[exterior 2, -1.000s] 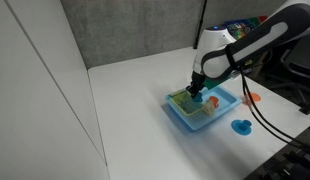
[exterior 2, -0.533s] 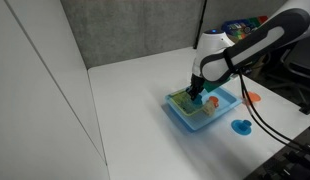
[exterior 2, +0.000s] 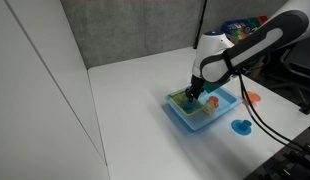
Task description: Remove the blue cup from the sink and put it in the drying rack
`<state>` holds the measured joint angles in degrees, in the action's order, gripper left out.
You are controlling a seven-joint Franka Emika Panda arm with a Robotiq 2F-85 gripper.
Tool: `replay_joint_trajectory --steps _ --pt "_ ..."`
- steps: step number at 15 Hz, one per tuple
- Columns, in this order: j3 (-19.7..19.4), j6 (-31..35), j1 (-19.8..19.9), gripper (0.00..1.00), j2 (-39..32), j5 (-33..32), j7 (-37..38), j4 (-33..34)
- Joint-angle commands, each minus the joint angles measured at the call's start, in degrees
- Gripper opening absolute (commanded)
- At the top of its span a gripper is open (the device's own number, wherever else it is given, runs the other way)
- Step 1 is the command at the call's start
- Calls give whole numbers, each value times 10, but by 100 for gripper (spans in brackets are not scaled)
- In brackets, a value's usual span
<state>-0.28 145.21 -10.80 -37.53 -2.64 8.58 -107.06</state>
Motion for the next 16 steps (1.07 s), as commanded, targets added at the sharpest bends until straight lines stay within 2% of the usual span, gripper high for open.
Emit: replay_joint_trajectory --steps 1,4,10,16 --pt "5 -7 10 75 16 0 -4 -4" --pt "7 -18 19 98 38 4 -9 -13" --pt "3 -52 33 100 115 -1 -10 -53" --pt "2 -118 49 100 216 1 -7 -110"
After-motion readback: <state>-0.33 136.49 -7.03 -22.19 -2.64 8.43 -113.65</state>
